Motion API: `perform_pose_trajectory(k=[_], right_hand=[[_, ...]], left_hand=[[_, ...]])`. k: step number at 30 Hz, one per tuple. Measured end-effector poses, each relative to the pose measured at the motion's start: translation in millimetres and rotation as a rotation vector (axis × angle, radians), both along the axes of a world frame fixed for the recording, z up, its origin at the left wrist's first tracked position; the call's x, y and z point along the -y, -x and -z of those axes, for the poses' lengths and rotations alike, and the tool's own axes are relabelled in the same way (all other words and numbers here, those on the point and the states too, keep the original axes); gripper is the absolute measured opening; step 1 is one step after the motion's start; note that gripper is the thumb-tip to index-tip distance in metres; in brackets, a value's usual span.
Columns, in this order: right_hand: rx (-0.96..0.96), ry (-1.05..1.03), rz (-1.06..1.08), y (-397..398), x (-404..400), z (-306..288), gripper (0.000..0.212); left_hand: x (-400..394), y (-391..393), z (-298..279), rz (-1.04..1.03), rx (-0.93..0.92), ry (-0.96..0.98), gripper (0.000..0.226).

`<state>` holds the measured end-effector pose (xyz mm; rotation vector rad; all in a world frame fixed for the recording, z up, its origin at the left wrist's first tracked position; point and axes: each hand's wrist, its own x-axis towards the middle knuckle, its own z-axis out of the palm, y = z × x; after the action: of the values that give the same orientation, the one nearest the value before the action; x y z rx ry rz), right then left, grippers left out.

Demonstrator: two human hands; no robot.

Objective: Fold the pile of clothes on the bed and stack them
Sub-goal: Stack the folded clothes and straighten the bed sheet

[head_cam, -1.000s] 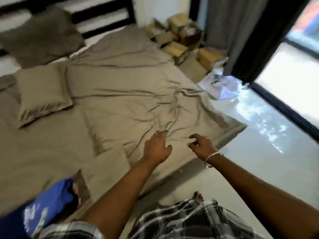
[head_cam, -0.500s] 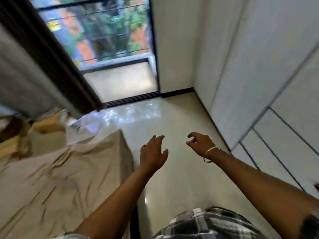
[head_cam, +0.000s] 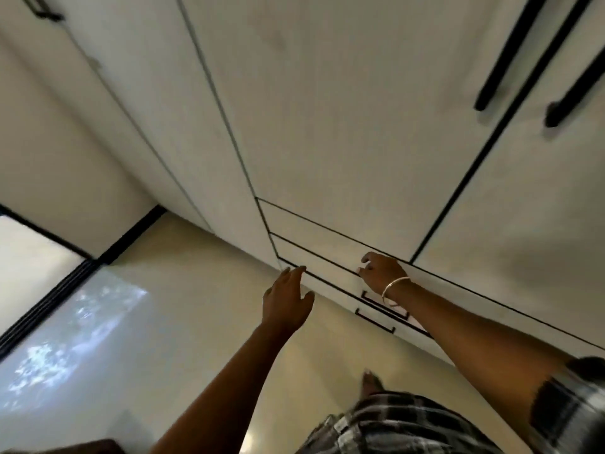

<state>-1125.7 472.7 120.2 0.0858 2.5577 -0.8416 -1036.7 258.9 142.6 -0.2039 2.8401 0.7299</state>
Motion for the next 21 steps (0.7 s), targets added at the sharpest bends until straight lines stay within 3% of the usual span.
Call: perform_pose_trajectory(k=[8, 14, 17, 21], right_hand=[[0.24, -0.129, -0.021, 37, -74, 60, 0.054], [0.446, -0.185, -0.01, 33, -81, 94, 0.064], [0.482, -0.264, -0.027, 30, -84, 108, 0.078], [0.446, -0.296, -0.002, 24, -83, 113, 0.076]], left_hand=[[-102, 78, 23, 0.25, 0.163, -0.013, 0.064], [-110, 110, 43, 0.334, 0.269, 0.036, 0.064], [-105, 122, 54, 0.418, 0.263, 0.084, 0.061], [-99, 129, 75, 0.579, 0.215, 0.149, 0.059]])
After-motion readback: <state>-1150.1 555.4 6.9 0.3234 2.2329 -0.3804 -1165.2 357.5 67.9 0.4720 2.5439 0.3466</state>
